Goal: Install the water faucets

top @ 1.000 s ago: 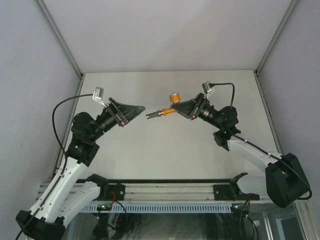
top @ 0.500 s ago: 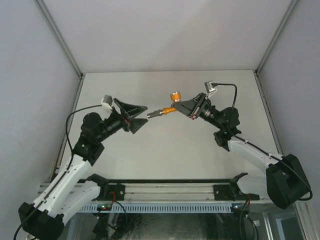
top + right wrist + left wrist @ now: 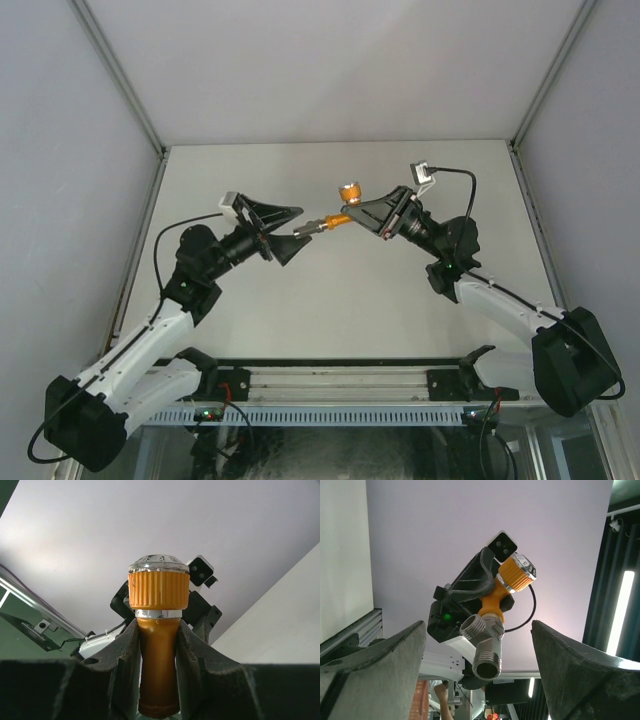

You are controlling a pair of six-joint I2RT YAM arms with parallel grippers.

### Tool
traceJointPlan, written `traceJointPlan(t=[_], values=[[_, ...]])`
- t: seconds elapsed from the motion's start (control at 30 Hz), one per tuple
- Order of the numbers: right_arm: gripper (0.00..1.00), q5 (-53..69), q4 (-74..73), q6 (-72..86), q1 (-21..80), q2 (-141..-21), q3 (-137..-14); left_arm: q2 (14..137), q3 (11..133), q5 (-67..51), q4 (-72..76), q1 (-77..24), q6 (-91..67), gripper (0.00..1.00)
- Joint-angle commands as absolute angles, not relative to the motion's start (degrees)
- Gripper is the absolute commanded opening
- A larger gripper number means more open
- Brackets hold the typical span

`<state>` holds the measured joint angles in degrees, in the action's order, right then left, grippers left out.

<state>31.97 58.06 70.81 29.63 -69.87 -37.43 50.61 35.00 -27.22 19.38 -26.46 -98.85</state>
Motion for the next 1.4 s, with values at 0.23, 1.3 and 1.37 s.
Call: traceJointPlan(t=[0.23,1.3,1.37], values=[[0.00,30.78,63.76,65.96,30.85,-69.52,-37.92,51.94,36.02,-27.04,26.96,-31.04,-102.03,0.77],[0.00,36.31,61.45,65.58,31.73,-71.19,-37.90,53.95,36.55,-25.43,35.88,-31.29,-90.28,0.00],[0.06,37.23,61.23,65.88,31.73,-71.21,-37.91,54.14,36.64,-25.40,37.01,-31.29,-88.38,0.00]])
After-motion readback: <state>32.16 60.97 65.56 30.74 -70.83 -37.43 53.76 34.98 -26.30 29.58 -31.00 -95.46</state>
